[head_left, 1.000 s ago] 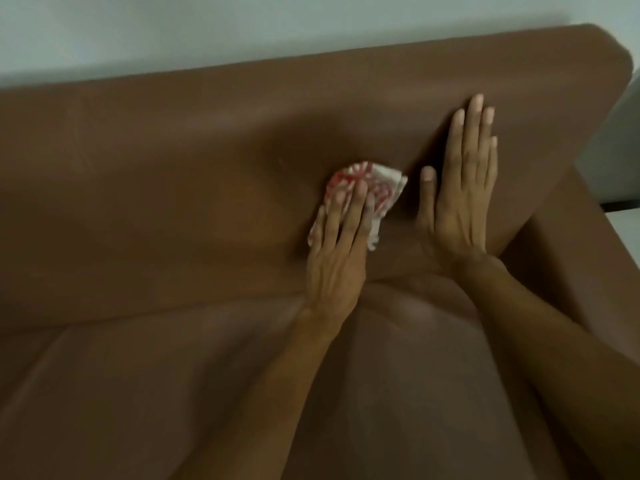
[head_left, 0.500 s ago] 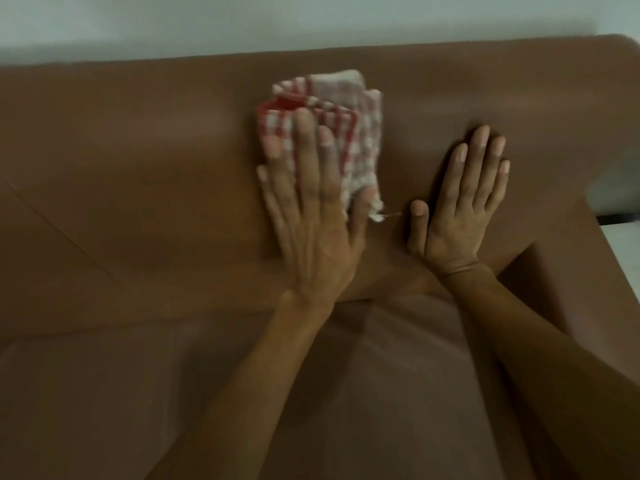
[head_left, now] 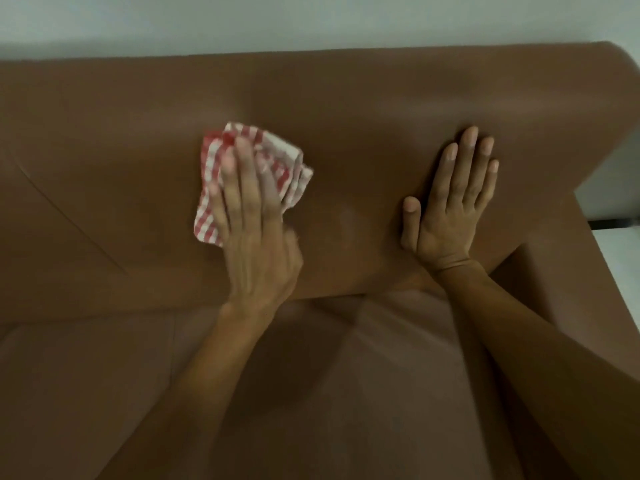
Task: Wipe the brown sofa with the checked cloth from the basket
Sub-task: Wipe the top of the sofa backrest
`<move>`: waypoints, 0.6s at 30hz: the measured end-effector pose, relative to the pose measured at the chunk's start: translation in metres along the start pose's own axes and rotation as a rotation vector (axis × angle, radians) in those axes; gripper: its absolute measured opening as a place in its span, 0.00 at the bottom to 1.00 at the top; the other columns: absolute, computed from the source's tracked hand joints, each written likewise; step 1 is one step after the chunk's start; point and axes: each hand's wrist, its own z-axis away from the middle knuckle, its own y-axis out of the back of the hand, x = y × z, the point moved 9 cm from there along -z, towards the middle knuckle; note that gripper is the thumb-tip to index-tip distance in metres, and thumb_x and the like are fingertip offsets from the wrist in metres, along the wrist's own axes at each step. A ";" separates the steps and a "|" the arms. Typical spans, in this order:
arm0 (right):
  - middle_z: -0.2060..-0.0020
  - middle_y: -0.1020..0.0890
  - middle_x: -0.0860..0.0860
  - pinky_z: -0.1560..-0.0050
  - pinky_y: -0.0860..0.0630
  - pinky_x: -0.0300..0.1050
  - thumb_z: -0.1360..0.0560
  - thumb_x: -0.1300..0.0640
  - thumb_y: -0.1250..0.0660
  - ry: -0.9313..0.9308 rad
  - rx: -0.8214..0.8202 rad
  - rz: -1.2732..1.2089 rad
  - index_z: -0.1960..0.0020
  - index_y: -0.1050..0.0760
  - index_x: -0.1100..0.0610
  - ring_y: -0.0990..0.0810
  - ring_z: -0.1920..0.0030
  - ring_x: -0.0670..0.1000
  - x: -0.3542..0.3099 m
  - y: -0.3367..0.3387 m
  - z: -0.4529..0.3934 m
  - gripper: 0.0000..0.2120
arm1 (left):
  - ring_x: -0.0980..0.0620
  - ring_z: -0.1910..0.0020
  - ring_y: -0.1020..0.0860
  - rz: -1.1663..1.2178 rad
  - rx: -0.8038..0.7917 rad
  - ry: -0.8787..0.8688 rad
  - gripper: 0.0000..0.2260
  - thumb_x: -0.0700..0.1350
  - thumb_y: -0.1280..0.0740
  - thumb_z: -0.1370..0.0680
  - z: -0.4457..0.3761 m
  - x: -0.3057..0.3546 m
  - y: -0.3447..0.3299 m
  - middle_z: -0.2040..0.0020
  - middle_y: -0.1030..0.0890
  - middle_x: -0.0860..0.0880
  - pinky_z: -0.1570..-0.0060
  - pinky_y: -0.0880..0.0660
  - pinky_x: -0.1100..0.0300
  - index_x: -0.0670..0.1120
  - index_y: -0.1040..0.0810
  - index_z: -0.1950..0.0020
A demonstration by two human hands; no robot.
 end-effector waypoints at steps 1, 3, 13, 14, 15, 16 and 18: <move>0.10 0.64 0.48 0.09 0.61 0.53 0.10 0.41 0.56 0.003 -0.007 -0.003 0.09 0.63 0.53 0.64 0.09 0.51 0.000 -0.001 -0.001 0.35 | 0.51 0.10 0.62 0.031 0.040 0.015 0.36 0.39 0.42 0.18 -0.013 0.012 -0.001 0.09 0.51 0.44 0.11 0.61 0.46 0.42 0.49 0.10; 0.10 0.64 0.48 0.09 0.61 0.53 0.10 0.41 0.56 -0.001 -0.016 -0.021 0.09 0.64 0.53 0.64 0.09 0.51 0.000 -0.001 -0.001 0.35 | 0.53 0.10 0.60 0.054 0.106 0.027 0.29 0.44 0.41 0.14 -0.022 0.027 -0.003 0.13 0.43 0.42 0.11 0.60 0.47 0.41 0.43 0.13; 0.19 0.41 0.67 0.09 0.61 0.51 0.10 0.41 0.57 -0.039 0.017 0.003 0.09 0.55 0.59 0.66 0.10 0.48 -0.001 0.008 -0.005 0.35 | 0.47 0.10 0.44 -0.103 -0.161 -0.627 0.32 0.35 0.37 0.15 0.053 0.033 -0.023 0.09 0.43 0.50 0.10 0.61 0.48 0.48 0.40 0.11; 0.19 0.41 0.67 0.09 0.61 0.51 0.10 0.41 0.57 -0.035 0.022 0.003 0.09 0.56 0.59 0.66 0.10 0.48 -0.003 0.009 -0.005 0.35 | 0.48 0.09 0.49 -0.119 -0.142 -0.565 0.33 0.36 0.36 0.15 0.047 0.017 -0.017 0.09 0.43 0.50 0.11 0.62 0.46 0.50 0.41 0.12; 0.19 0.41 0.67 0.09 0.61 0.51 0.10 0.41 0.57 -0.029 0.023 0.004 0.09 0.59 0.56 0.67 0.10 0.47 -0.004 0.009 -0.005 0.35 | 0.49 0.08 0.54 -0.130 -0.107 -0.495 0.33 0.38 0.33 0.15 0.037 0.004 -0.010 0.10 0.43 0.51 0.11 0.63 0.45 0.51 0.41 0.12; 0.19 0.42 0.67 0.09 0.61 0.51 0.10 0.41 0.58 -0.025 0.021 0.007 0.09 0.63 0.54 0.67 0.10 0.47 -0.004 0.009 -0.006 0.35 | 0.48 0.08 0.56 -0.130 -0.053 -0.440 0.33 0.39 0.31 0.15 0.025 -0.004 -0.003 0.11 0.42 0.51 0.10 0.61 0.44 0.51 0.39 0.12; 0.19 0.42 0.67 0.09 0.61 0.51 0.10 0.41 0.58 -0.029 0.017 0.012 0.09 0.59 0.56 0.67 0.10 0.47 -0.004 0.008 -0.007 0.35 | 0.42 0.10 0.45 -0.144 0.063 -0.394 0.31 0.40 0.28 0.15 0.003 0.000 0.005 0.13 0.34 0.49 0.10 0.53 0.43 0.48 0.35 0.14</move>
